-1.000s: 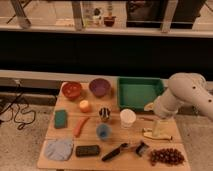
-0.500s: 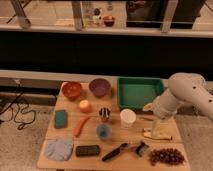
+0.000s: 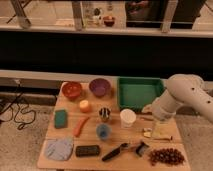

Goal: Place pepper in table surface

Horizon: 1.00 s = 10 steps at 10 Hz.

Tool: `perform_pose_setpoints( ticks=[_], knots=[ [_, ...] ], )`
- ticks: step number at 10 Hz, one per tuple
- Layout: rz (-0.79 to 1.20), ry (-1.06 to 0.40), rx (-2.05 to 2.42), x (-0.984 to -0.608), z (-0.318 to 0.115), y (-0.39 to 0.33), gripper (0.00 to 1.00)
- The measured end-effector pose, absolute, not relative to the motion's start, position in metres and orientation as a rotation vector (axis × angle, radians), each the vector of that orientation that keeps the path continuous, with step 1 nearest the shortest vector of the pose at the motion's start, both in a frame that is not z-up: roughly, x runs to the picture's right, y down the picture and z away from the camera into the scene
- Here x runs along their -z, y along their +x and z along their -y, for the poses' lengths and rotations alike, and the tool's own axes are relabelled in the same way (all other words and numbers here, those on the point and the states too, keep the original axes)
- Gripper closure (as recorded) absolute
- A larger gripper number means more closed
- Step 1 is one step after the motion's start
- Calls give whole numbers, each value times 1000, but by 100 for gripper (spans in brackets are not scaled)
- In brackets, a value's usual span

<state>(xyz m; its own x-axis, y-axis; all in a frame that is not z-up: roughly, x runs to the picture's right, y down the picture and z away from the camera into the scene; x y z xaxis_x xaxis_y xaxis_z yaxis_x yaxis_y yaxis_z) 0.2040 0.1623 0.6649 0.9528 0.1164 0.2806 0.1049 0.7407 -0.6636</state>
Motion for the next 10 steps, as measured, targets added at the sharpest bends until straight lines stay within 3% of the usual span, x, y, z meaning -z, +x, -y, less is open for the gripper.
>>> perform_pose_setpoints(
  ticks=[8, 10],
  knots=[
    [464, -764, 167, -669, -173, 63, 20],
    [465, -763, 165, -668, -173, 65, 20]
  ],
)
